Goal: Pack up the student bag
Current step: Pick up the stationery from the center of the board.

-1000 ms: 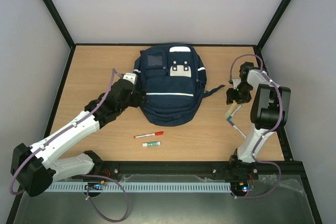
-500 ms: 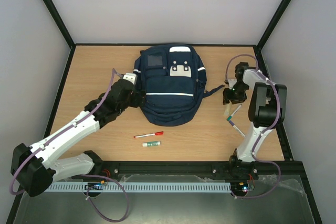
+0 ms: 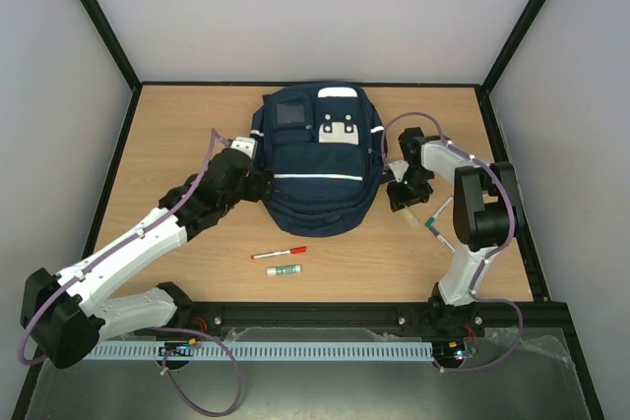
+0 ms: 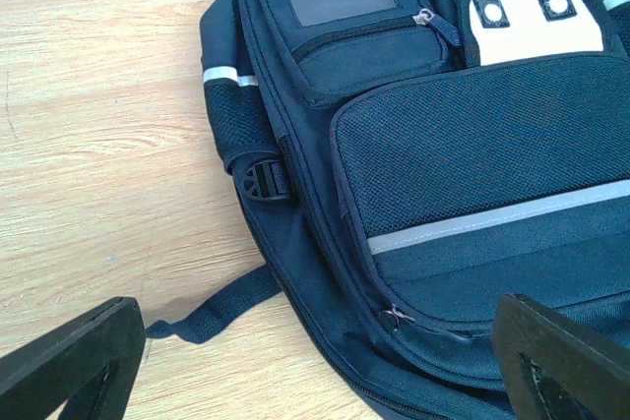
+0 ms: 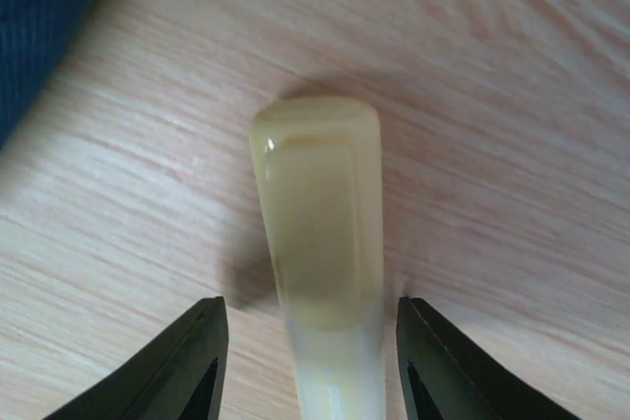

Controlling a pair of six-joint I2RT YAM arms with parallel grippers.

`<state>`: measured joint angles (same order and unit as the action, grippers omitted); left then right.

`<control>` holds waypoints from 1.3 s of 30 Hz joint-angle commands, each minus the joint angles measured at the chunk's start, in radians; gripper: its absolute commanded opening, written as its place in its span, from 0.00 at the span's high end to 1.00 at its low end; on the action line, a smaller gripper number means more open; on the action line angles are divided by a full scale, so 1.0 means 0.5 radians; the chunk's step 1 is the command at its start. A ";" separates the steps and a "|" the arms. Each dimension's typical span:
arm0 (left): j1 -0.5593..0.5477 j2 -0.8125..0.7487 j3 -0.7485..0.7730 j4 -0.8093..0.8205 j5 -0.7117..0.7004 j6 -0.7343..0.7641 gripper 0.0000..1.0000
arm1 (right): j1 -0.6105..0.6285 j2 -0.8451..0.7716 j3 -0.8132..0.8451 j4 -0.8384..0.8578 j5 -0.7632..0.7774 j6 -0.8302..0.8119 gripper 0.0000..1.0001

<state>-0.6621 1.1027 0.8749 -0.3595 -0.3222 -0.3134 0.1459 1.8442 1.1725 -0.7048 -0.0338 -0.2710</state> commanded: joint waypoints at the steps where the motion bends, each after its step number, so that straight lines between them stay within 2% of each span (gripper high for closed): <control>1: 0.011 0.013 0.017 -0.032 -0.006 0.019 0.01 | -0.009 -0.147 -0.084 -0.124 0.091 -0.085 0.51; 12: 0.017 0.012 0.017 -0.031 0.009 0.019 0.01 | -0.009 -0.213 -0.233 -0.135 0.099 -0.159 0.52; 16: 0.017 0.019 0.016 -0.031 0.012 0.017 0.01 | -0.009 -0.191 -0.237 -0.100 0.096 -0.134 0.59; 20: 0.017 0.022 0.015 -0.031 0.010 0.021 0.01 | -0.008 -0.191 -0.248 -0.073 0.129 -0.105 0.73; 25: 0.017 0.035 0.014 -0.032 0.010 0.020 0.01 | -0.009 -0.275 -0.226 -0.073 0.125 -0.081 0.79; 32: 0.017 0.093 0.011 -0.031 0.012 0.020 0.01 | -0.007 -0.430 -0.181 -0.129 -0.058 -0.031 0.82; 39: 0.032 0.159 0.011 -0.018 0.007 0.031 0.01 | -0.002 -0.620 -0.274 -0.144 -0.289 -0.062 0.82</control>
<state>-0.6575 1.1667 0.8749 -0.3603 -0.3164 -0.3134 0.1436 1.5986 1.0641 -0.7132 -0.0799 -0.2981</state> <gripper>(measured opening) 0.993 0.238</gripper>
